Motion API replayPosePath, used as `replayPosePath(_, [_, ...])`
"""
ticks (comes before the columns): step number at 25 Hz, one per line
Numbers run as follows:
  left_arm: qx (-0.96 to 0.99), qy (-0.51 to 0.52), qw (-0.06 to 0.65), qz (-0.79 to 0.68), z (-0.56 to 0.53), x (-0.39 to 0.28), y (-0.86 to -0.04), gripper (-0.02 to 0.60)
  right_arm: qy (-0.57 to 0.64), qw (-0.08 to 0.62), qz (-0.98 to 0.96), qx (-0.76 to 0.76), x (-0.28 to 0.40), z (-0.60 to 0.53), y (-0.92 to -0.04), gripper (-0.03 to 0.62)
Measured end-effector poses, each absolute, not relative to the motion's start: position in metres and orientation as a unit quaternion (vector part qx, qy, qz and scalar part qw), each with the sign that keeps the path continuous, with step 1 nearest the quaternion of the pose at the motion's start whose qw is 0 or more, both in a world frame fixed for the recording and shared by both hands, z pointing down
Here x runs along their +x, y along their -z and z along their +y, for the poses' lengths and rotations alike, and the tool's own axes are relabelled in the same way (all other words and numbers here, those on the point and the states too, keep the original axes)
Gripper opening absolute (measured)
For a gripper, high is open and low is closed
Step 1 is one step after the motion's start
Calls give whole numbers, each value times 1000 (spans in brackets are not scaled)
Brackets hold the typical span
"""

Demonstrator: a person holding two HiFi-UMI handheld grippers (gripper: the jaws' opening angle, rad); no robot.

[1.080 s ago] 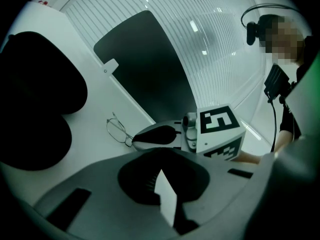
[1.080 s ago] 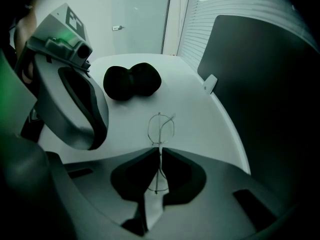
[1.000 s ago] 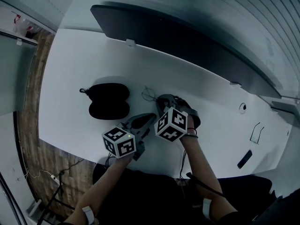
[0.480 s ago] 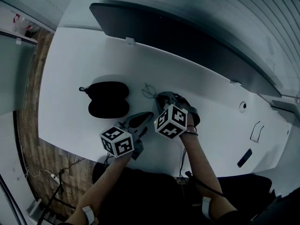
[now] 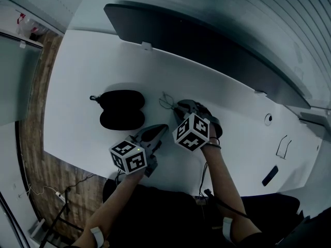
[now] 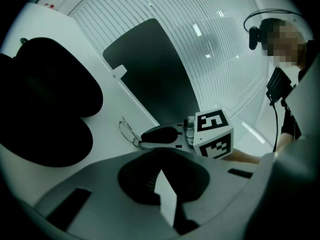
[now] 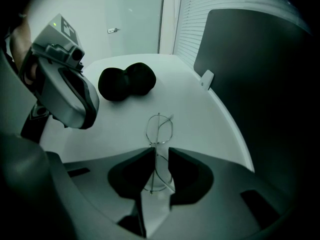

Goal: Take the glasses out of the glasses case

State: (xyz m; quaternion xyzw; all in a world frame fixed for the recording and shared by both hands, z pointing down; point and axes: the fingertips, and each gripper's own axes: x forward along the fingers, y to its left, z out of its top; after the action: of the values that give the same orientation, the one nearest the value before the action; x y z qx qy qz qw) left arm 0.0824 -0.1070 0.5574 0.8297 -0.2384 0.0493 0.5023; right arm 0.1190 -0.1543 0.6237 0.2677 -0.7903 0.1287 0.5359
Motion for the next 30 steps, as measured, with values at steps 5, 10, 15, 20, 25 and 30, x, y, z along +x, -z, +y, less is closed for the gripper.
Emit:
replayPosePath(5, [831, -47, 501, -237, -107, 82, -555, 9, -130, 529, -791, 280, 121, -158, -618, 97])
replayPosePath(10, [834, -46, 497, -237, -108, 81, -553, 9, -121, 525, -788, 297, 124, -160, -611, 97])
replayPosePath(15, [836, -43, 493, -236, -109, 79, -547, 9, -122, 518, -789, 308, 122, -160, -602, 97])
replayPosePath(20, [843, -41, 483, -234, -108, 80, -538, 9, -126, 505, -789, 327, 126, -158, -589, 97])
replayPosePath(25, [853, -39, 466, -231, -110, 77, -525, 9, -117, 485, -789, 359, 127, -159, -570, 95])
replayPosePath(30, [860, -36, 456, -228, -104, 75, -514, 9, -120, 461, -794, 378, 122, -149, -553, 87])
